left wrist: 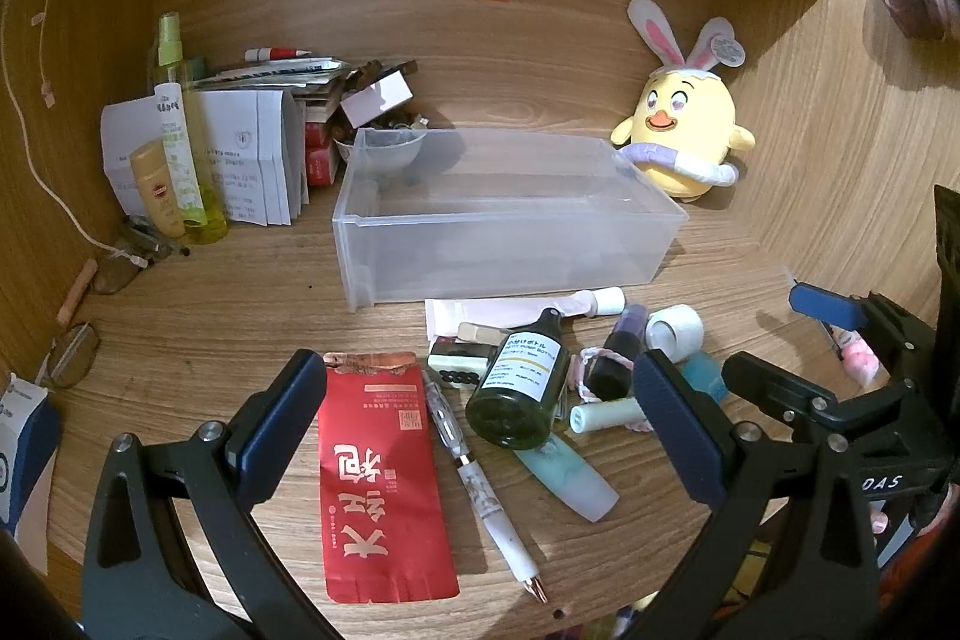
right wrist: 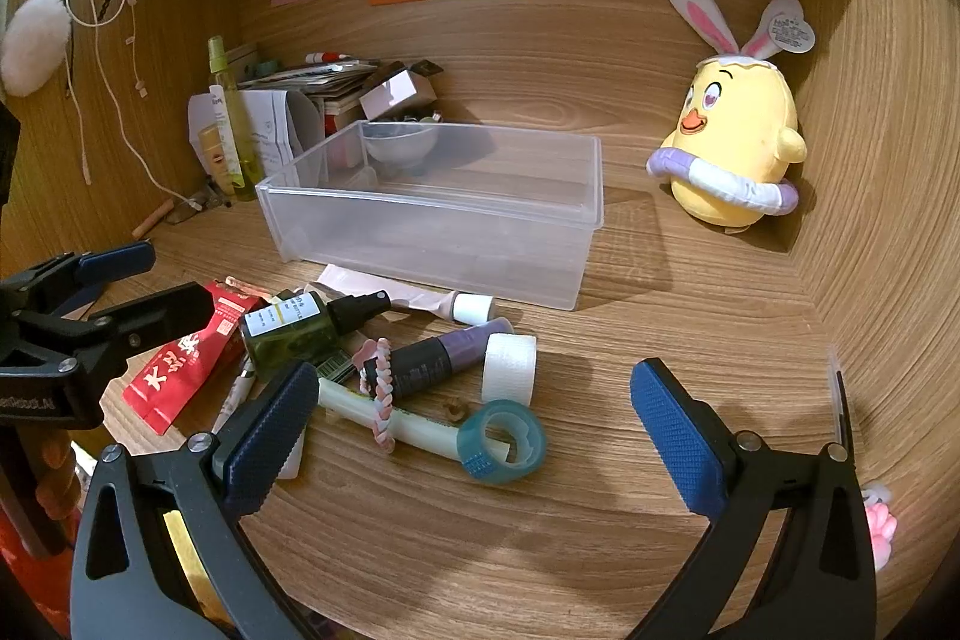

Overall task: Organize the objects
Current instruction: 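Move the left tool toward the red tea packet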

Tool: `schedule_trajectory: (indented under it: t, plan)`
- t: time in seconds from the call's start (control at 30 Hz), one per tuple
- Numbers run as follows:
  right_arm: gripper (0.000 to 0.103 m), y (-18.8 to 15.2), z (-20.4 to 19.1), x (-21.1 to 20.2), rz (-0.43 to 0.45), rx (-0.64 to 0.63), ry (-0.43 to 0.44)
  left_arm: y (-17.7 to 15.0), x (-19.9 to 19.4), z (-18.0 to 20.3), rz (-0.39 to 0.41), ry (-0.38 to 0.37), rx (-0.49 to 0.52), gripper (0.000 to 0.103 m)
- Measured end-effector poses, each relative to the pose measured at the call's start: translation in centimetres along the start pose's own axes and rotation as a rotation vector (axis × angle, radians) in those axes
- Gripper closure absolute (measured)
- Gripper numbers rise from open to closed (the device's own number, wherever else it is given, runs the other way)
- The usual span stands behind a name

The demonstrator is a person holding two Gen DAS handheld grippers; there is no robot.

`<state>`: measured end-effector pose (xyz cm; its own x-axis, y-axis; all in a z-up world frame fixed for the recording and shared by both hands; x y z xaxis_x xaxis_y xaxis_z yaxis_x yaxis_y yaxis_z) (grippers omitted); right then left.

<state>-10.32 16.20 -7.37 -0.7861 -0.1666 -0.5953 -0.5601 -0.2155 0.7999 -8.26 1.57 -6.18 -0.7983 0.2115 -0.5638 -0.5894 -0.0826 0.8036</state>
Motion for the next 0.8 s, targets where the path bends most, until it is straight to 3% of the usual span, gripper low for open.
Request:
schedule_trajectory:
  t: [0.5, 0.6, 0.8]
  plan:
    - [0.000, 0.1, 0.1, -0.1, 0.001, -0.008, -0.007, -0.4, -0.4, -0.3, -0.015, 0.002, -0.025, 0.000]
    - [0.000, 0.1, 0.4, -0.2, 0.003, -0.008, -0.011, -0.3, -0.7, -1.0, 0.015, -0.010, -0.021, 0.000]
    - [0.000, -0.5, 1.5, 0.1, -0.012, -0.006, -0.024, -1.1, -0.6, -2.5, -0.025, -0.074, -0.164, 0.000]
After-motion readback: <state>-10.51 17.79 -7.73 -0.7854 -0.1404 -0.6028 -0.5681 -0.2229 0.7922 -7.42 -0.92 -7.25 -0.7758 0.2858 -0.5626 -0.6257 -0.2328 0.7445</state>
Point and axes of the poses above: each gripper's, at about its wrist camera, not at the fingertips, and x roughly the way its jaws point, z to its right, y to its top, the point moved 10 cm from there along x, roughly the way its jaws point, and after that the axes turned 9 degrees about -y, right-handed, at the moved point
